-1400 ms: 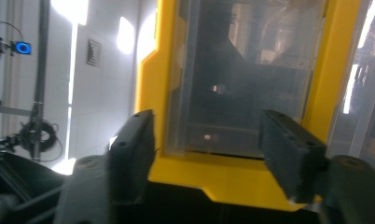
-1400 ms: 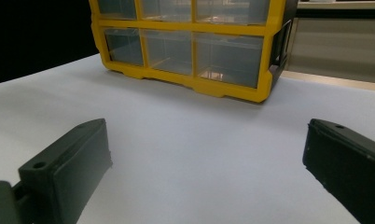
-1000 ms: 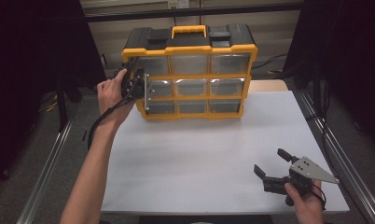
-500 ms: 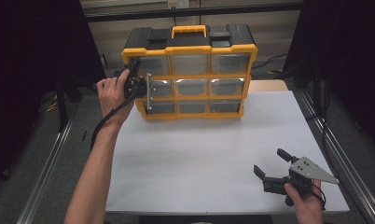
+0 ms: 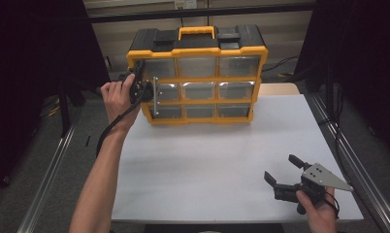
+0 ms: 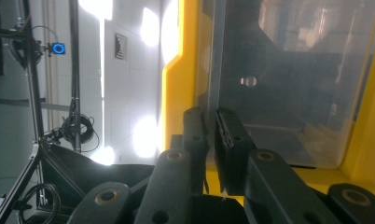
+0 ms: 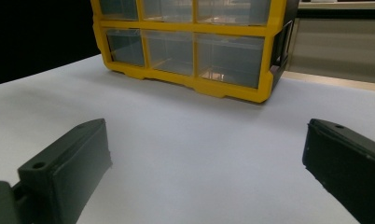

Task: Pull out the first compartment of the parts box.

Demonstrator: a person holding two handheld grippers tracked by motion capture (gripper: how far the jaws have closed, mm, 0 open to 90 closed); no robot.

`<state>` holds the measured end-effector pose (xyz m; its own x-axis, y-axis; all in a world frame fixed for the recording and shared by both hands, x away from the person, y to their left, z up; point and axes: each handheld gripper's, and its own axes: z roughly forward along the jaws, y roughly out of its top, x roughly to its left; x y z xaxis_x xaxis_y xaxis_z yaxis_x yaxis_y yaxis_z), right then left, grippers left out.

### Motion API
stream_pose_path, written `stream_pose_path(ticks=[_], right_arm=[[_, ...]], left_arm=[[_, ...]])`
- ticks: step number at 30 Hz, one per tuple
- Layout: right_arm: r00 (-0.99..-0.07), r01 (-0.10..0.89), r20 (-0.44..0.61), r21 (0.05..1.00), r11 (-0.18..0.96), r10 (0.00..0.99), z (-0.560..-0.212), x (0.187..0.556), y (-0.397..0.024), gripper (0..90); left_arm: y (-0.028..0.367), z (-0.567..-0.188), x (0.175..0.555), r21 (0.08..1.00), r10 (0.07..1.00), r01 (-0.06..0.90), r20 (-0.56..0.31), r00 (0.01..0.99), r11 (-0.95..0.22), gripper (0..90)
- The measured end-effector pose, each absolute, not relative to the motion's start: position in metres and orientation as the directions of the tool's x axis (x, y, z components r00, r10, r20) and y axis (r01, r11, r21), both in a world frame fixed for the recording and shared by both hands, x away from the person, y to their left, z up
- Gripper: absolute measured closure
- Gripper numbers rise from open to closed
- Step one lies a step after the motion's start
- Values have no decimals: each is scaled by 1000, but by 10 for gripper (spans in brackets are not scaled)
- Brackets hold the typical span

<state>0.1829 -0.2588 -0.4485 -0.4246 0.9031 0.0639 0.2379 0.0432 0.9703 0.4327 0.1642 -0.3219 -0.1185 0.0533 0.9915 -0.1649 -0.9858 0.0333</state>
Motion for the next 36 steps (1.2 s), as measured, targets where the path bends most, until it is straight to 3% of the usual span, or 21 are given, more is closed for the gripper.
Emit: stream_pose_path(ticks=[23, 36], right_arm=[[-427, 240, 61, 970, 48, 902, -449, 183, -259, 4], [-430, 244, 62, 969, 50, 901, -450, 184, -258, 4]], left_arm=[[167, -321, 421, 7, 31, -200, 992, -121, -980, 828], [172, -318, 425, 27, 47, -208, 995, -92, -978, 762]])
